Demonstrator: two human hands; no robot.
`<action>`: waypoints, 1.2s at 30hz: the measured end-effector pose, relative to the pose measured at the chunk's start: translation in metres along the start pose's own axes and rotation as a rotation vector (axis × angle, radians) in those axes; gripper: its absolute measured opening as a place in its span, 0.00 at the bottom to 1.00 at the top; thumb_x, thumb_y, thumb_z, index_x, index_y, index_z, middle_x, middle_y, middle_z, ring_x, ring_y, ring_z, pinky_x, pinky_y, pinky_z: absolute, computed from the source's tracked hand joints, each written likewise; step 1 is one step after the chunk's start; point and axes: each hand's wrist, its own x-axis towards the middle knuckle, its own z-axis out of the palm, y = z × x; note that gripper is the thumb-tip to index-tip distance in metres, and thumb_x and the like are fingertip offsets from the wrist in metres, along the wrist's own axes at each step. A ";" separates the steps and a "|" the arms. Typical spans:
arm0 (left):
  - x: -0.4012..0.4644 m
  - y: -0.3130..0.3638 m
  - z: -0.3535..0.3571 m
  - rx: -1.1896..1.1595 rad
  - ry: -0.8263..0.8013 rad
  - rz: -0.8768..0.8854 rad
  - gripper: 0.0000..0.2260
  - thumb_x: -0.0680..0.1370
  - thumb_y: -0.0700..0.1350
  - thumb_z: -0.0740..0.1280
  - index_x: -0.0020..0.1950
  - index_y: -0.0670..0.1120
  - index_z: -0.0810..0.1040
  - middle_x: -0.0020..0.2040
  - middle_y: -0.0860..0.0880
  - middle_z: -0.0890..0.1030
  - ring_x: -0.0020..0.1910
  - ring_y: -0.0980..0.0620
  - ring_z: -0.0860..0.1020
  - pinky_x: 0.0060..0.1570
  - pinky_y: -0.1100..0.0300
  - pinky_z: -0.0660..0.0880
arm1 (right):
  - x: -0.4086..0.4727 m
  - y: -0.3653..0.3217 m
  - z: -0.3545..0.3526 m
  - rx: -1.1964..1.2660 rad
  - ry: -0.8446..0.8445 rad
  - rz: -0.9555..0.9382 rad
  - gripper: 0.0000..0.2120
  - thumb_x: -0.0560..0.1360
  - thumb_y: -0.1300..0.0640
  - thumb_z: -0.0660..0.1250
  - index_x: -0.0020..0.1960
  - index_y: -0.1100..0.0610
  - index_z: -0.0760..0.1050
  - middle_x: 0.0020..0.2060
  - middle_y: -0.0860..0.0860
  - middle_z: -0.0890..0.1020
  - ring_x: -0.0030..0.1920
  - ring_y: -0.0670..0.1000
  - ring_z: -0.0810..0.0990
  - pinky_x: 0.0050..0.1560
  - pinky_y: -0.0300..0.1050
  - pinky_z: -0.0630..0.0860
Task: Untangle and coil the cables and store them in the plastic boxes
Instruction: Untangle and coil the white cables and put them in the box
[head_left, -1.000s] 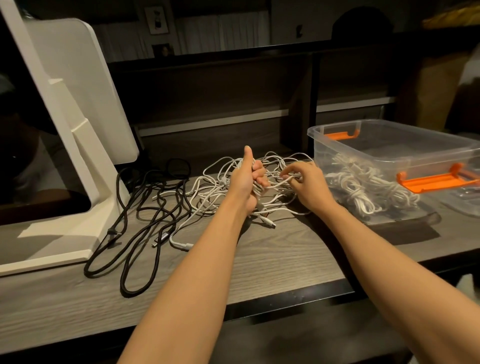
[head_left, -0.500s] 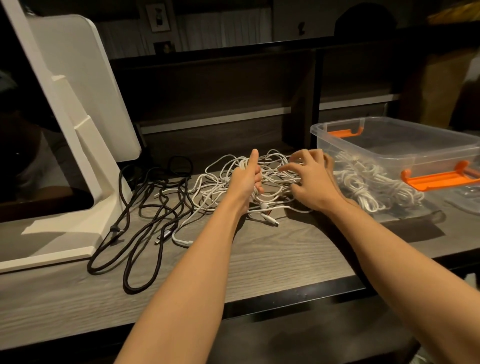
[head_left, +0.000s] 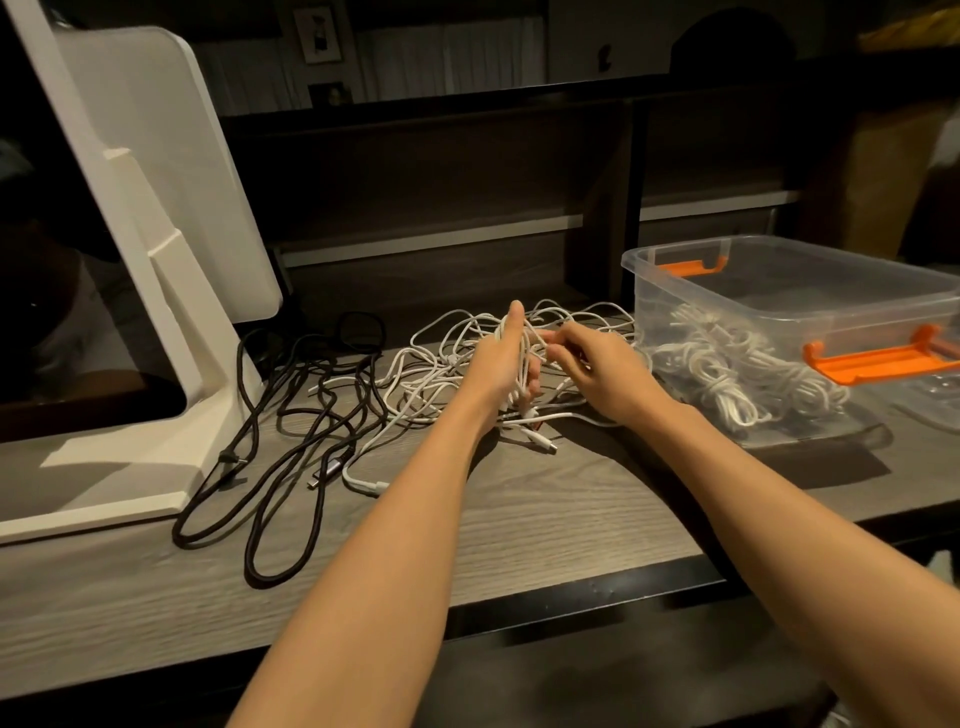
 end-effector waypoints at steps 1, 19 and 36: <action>-0.001 0.000 0.000 -0.003 -0.049 -0.028 0.26 0.82 0.63 0.48 0.50 0.46 0.77 0.27 0.50 0.70 0.23 0.56 0.68 0.25 0.64 0.65 | 0.000 0.000 0.000 -0.011 0.039 0.000 0.07 0.80 0.56 0.62 0.50 0.58 0.76 0.42 0.51 0.80 0.41 0.50 0.77 0.46 0.50 0.74; 0.013 -0.005 0.000 0.170 -0.014 -0.104 0.18 0.85 0.50 0.47 0.56 0.38 0.69 0.36 0.45 0.71 0.22 0.55 0.66 0.18 0.66 0.61 | -0.002 -0.007 -0.012 0.045 -0.288 -0.012 0.09 0.76 0.56 0.64 0.43 0.58 0.80 0.36 0.53 0.78 0.36 0.45 0.70 0.40 0.38 0.63; 0.019 -0.011 -0.002 0.451 0.301 0.074 0.09 0.80 0.45 0.65 0.40 0.45 0.76 0.37 0.49 0.77 0.38 0.50 0.76 0.40 0.56 0.74 | -0.002 -0.022 -0.012 0.455 -0.200 0.027 0.11 0.78 0.60 0.64 0.39 0.54 0.79 0.33 0.51 0.78 0.35 0.46 0.75 0.39 0.34 0.71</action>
